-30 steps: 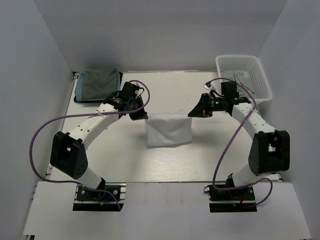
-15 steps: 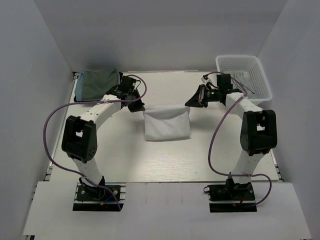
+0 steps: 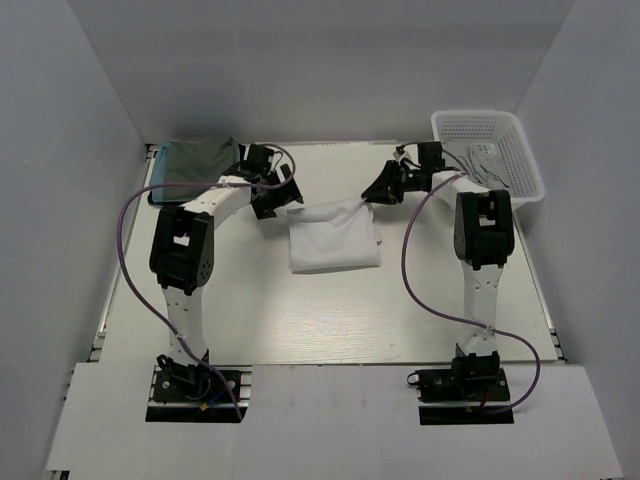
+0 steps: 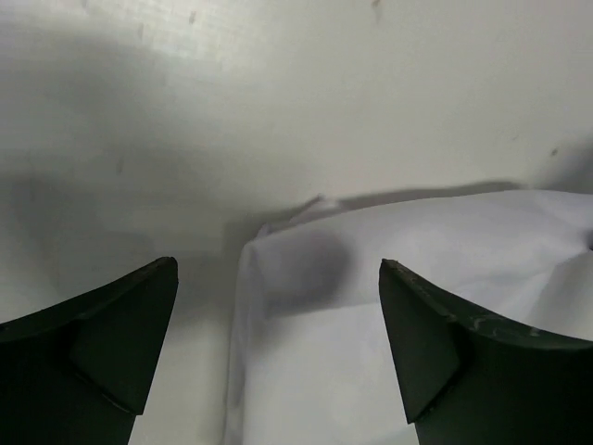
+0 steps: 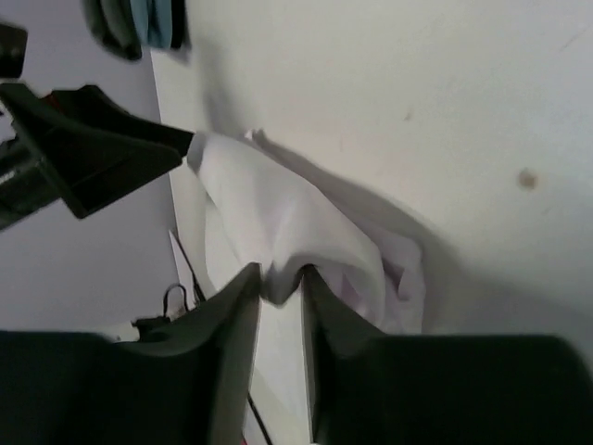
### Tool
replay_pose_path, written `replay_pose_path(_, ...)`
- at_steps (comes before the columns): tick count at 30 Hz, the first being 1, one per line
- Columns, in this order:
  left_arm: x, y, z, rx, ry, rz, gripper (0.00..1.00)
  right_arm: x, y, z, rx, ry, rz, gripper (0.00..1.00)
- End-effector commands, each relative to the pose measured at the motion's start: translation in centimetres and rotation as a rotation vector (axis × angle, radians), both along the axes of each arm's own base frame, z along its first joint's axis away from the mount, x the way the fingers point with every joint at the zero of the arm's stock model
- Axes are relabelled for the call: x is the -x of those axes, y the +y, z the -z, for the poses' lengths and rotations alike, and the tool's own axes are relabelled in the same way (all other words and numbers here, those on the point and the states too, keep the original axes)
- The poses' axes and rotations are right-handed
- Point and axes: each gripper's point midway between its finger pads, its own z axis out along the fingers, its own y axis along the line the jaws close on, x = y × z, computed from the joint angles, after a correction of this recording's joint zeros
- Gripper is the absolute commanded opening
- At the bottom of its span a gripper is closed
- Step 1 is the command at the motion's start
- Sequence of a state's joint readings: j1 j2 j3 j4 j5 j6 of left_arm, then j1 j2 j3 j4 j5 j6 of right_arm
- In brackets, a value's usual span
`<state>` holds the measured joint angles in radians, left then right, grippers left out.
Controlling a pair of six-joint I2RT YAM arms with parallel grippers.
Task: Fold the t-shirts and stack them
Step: Fold the long partially folded tshirt into a neat square
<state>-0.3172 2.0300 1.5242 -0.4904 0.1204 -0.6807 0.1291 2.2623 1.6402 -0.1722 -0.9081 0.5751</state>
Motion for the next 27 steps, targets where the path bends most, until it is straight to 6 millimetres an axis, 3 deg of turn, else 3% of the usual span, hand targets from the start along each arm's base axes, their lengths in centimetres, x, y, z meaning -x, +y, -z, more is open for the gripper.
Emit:
replay_pose_path(1,-4.1,-0.6,-5.0,0.021,-0.162,0.04,1.0,-3.8,-0.3,-4.4,0.009,-0.162,-0.001,0.39)
replay_pose_path(2,-4.4,-0.6,-5.4,0.015,-0.166,0.049,1.0,-4.3,-0.5,-5.0,0.029,-0.178,0.01,0.51)
replay_pose_path(3,-5.0,-0.8,-6.8,0.017,-0.194,0.055,1.0,-4.1,-0.5,-5.8,0.041,-0.188,0.01,0.9)
replay_pose_path(4,-5.0,-0.7,-6.7,0.003,-0.202,0.073,1.0,-3.9,-0.8,-6.6,0.066,-0.22,0.018,0.9)
replay_pose_path(6,-4.9,-1.3,-8.6,0.007,-0.243,0.094,1.0,-3.2,-1.4,-6.8,0.107,-0.226,0.051,0.9)
replay_pose_path(7,-4.4,-1.7,-8.8,0.002,-0.246,0.1,1.0,-2.7,-1.5,-8.3,0.11,-0.261,0.056,0.9)
replay_pose_path(8,-4.1,-1.6,-10.0,-0.001,-0.272,0.11,1.0,-1.6,-1.9,-6.3,0.141,-0.21,0.069,0.9)
replay_pose_path(10,-3.1,-2.7,-10.3,0.045,-0.29,0.155,1.0,-0.5,-1.7,-8.1,0.172,-0.263,0.073,0.9)
replay_pose_path(11,-2.3,-2.7,-9.4,0.048,-0.278,0.174,1.0,0.8,-1.7,-7.1,0.188,-0.251,0.06,0.9)
replay_pose_path(12,-1.6,-3.3,-10.3,0.087,-0.297,0.203,1.0,1.3,-1.5,-7.3,0.183,-0.261,0.051,0.9)
replay_pose_path(13,-1.4,-3.6,-9.9,0.1,-0.299,0.227,1.0,1.9,-0.5,-7.9,0.174,-0.287,0.029,0.9)
replay_pose_path(14,-1.1,-4.3,-10.0,0.119,-0.315,0.249,1.0,2.5,-0.3,-7.3,0.173,-0.276,0.017,0.9)
replay_pose_path(18,-0.8,-6.5,-8.1,0.136,-0.274,0.299,1.0,3.6,2.3,-7.0,0.121,-0.27,-0.047,0.9)
replay_pose_path(20,-1.4,-6.6,-6.2,0.12,-0.24,0.292,1.0,3.2,3.6,-6.3,0.102,-0.271,-0.066,0.9)
replay_pose_path(21,-1.6,-6.5,-5.5,0.113,-0.223,0.277,1.0,2.5,4.1,-7.0,0.098,-0.285,-0.055,0.9)
replay_pose_path(22,-1.9,-6.6,-5.3,0.113,-0.222,0.277,1.0,2.1,4.3,-5.8,0.109,-0.264,-0.055,0.9)
replay_pose_path(23,-1.9,-6.3,-3.8,0.09,-0.193,0.264,1.0,1.8,4.6,-4.8,0.115,-0.247,-0.054,0.9)
replay_pose_path(24,-2.1,-6.0,-3.1,0.071,-0.185,0.25,1.0,0.9,4.8,-5.2,0.105,-0.246,-0.027,0.9)
replay_pose_path(25,-2.1,-6.0,-2.5,0.068,-0.175,0.25,1.0,0.4,4.6,-3.3,0.116,-0.212,-0.011,0.9)
replay_pose_path(27,-2.7,-5.3,-1.0,0.052,-0.154,0.232,1.0,-1.2,4.2,-2.8,0.099,-0.204,0.049,0.9)
